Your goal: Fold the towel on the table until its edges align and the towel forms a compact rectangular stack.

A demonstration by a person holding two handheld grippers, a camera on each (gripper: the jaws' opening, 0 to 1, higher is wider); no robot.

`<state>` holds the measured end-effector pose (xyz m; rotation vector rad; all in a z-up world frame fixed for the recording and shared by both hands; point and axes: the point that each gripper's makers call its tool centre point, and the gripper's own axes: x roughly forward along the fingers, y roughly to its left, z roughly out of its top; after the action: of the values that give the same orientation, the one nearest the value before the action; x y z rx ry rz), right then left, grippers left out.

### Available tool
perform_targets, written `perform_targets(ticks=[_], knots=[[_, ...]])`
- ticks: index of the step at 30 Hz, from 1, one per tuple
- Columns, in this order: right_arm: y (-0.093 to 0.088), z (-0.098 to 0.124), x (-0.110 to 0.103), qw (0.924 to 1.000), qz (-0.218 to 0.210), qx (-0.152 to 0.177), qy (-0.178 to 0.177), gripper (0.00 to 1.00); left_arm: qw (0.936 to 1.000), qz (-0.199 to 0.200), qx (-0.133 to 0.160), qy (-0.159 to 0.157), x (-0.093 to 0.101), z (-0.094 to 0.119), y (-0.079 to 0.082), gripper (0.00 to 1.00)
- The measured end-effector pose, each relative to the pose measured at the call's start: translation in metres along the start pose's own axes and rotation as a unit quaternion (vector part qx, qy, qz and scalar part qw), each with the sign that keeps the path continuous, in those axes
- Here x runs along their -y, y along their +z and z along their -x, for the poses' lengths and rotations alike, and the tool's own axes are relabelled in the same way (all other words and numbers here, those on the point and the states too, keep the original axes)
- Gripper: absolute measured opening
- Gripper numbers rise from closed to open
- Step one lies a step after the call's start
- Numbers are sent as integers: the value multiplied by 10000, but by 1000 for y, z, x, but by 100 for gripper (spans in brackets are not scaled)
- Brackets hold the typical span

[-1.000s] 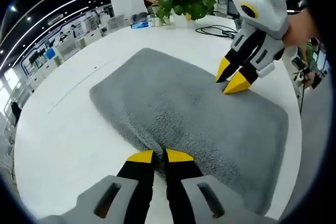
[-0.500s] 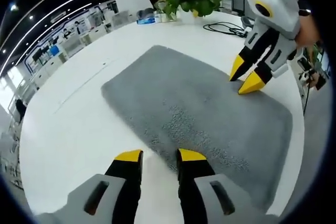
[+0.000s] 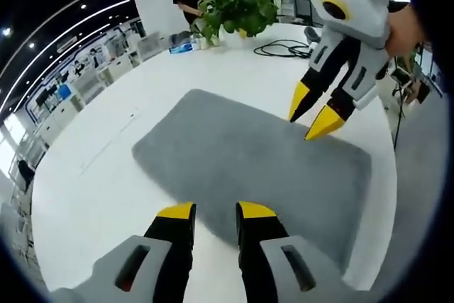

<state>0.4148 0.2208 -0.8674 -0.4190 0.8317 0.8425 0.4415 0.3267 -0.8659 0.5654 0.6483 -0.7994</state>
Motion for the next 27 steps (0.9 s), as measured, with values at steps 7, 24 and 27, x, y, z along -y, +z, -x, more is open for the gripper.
perform_targets(ticks=[7,24,27], knots=[[-2,15,-19,9997,89,110,197,25,9994,-158,115,-284,20,14,6,23],[-37,35,-72,9919,693,82,1061,28,9961,-378,-131,-784,72,31,-1,23],[-52,35,-77,9884,1012,-141,1124,28,9942,-468,-195,-952,83,30,-4,23]])
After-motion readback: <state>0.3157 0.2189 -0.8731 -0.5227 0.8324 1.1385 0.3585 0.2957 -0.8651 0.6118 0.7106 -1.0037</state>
